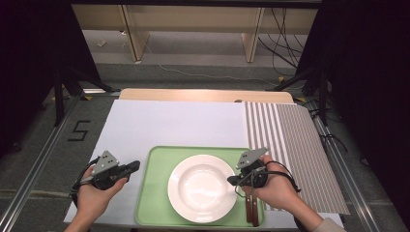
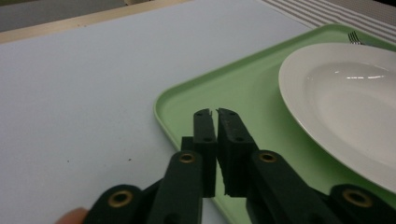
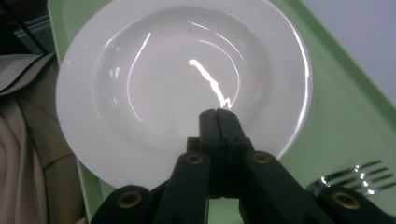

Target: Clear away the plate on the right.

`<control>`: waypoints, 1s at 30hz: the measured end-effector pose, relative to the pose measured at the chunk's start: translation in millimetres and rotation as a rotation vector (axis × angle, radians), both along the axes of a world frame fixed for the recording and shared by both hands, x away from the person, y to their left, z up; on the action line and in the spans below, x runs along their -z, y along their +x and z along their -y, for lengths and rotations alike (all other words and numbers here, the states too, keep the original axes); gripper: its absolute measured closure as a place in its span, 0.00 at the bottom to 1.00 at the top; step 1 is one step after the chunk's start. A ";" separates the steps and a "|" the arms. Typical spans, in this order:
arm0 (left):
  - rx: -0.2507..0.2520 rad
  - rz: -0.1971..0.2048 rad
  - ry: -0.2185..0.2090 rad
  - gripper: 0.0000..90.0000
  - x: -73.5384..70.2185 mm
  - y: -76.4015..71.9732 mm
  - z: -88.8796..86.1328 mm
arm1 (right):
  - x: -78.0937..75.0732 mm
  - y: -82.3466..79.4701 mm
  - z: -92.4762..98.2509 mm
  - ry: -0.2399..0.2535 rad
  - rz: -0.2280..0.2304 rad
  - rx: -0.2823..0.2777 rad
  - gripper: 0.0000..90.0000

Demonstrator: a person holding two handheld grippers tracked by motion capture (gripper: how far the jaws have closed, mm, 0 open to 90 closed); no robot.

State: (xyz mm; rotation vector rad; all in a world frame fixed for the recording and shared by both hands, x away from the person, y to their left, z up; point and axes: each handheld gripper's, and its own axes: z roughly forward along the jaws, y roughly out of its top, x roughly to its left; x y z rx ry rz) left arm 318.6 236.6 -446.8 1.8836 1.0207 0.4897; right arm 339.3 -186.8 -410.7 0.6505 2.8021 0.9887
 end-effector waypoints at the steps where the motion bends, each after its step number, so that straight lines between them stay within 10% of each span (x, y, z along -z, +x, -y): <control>1: 0.007 -0.012 0.004 1.00 0.3 -0.2 0.6 | 0.2 -0.7 3.7 -0.010 0.001 0.025 1.00; 11: 0.105 -0.103 0.065 1.00 5.7 3.1 18.5 | 19.3 -1.9 26.1 -0.074 -0.037 0.164 1.00; 30: 0.218 -0.215 0.159 1.00 22.8 16.8 57.6 | 33.0 0.6 12.1 -0.203 -0.072 0.137 1.00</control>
